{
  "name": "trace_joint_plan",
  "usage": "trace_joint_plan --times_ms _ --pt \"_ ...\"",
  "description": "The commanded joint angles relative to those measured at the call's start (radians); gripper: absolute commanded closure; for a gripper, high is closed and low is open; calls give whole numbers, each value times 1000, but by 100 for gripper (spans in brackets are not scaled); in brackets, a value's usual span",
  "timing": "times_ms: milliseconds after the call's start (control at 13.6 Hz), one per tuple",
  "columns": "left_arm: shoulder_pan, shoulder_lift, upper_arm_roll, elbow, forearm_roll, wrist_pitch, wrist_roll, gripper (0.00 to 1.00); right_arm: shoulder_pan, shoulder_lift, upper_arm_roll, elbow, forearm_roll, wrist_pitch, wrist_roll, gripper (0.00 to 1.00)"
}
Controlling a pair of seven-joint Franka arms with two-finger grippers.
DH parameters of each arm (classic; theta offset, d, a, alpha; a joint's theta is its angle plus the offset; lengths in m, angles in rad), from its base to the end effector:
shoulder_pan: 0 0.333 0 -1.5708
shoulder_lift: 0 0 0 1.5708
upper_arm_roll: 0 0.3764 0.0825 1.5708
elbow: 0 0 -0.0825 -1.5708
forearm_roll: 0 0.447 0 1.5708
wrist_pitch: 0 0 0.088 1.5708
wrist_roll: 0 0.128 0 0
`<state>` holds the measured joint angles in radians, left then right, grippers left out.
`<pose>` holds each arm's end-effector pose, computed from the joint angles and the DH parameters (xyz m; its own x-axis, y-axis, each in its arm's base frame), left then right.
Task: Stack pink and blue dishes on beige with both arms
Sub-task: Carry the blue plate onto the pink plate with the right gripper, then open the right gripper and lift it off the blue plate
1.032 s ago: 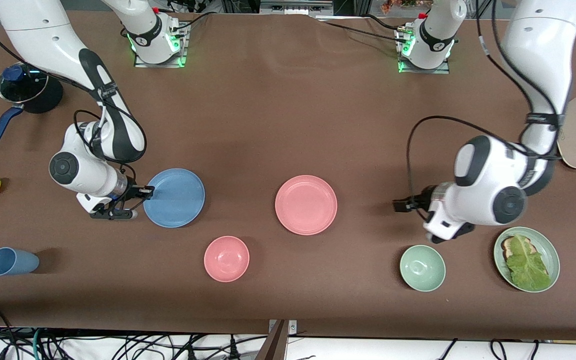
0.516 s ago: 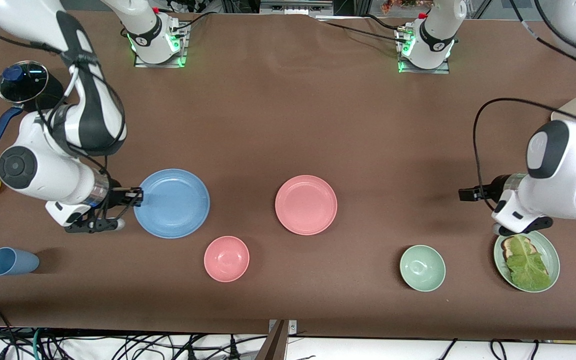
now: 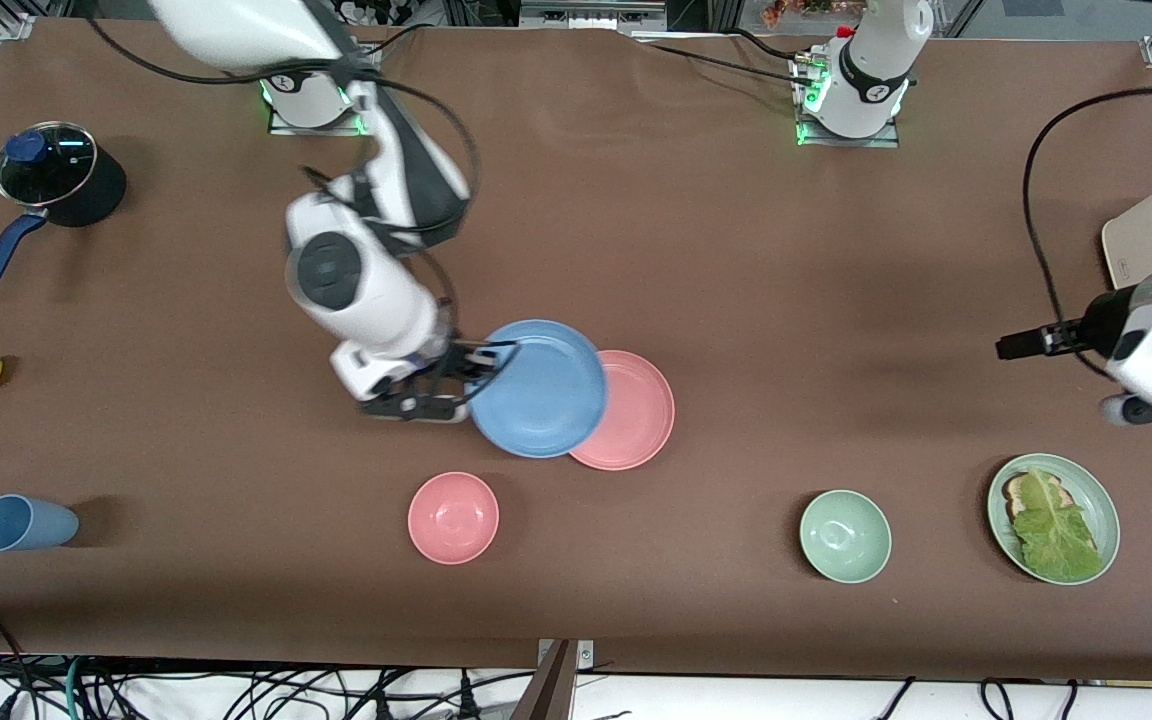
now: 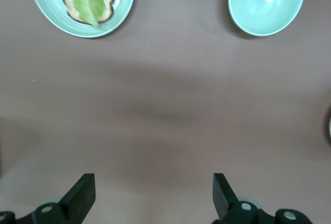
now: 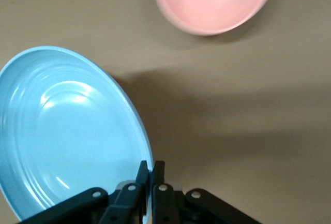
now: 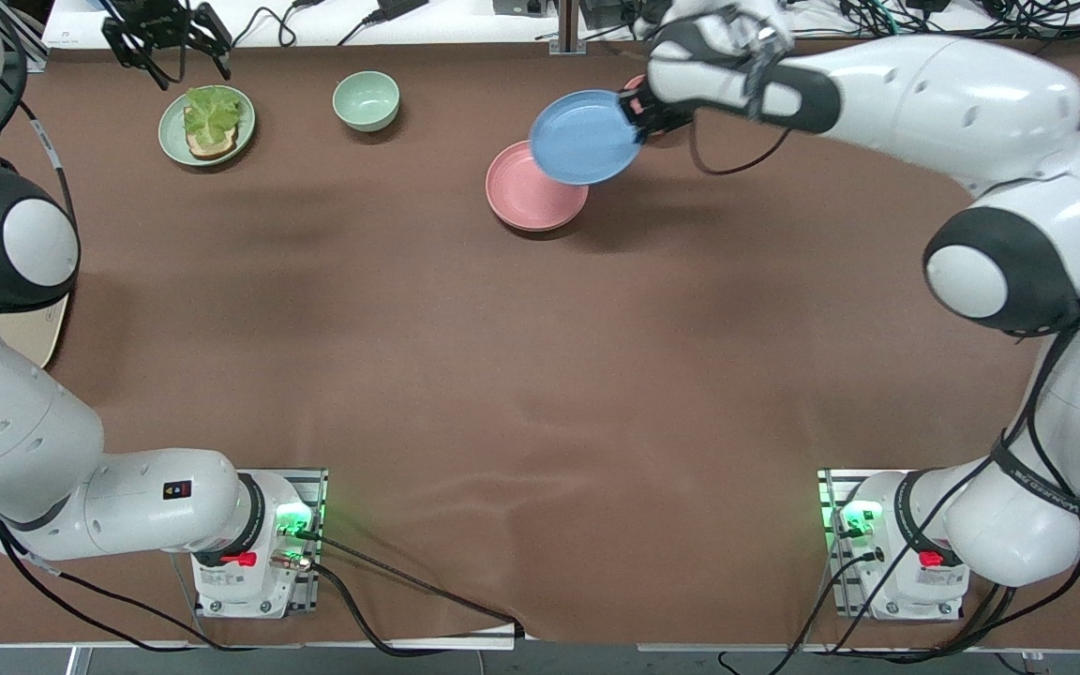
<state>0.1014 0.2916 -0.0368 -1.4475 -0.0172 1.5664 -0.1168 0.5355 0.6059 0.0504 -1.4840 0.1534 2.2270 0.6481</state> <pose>0.7049 0.0466 0.5352 0.9684 0.1790 -0.1737 0.1830 -0.9831 0.0073 0.6801 0.4513 0.3317 0.9874 -0.1584 0.0051 -0.1540 -0.9664 -0.2058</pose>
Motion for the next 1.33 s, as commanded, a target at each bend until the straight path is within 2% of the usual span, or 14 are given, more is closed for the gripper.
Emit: trace_joint_plan --times_ms 0,221,589,884,958,1105,1179,1253 --pt "-77 -143 41 -88 -18 11 80 0 58 69 -14 31 9 77 123 100" --pt "-129 -190 101 -144 -10 32 91 0 87 106 -14 30 8 117 170 100" --pt "-131 -183 97 -145 -20 34 91 0 119 170 -15 27 6 212 193 100" --pt "-127 -181 95 -140 -15 35 91 0 126 199 -17 18 5 223 193 100" --pt "-127 -181 95 -139 -13 35 89 0 126 199 -17 16 5 223 189 92" --pt "-126 -181 97 -139 -13 35 89 0 120 187 -23 19 3 215 179 59" --pt "-124 -181 97 -137 -15 35 89 0 116 170 -33 22 0 192 173 48" --pt "-124 -181 97 -136 -15 35 89 0 118 144 -65 30 -20 136 165 41"
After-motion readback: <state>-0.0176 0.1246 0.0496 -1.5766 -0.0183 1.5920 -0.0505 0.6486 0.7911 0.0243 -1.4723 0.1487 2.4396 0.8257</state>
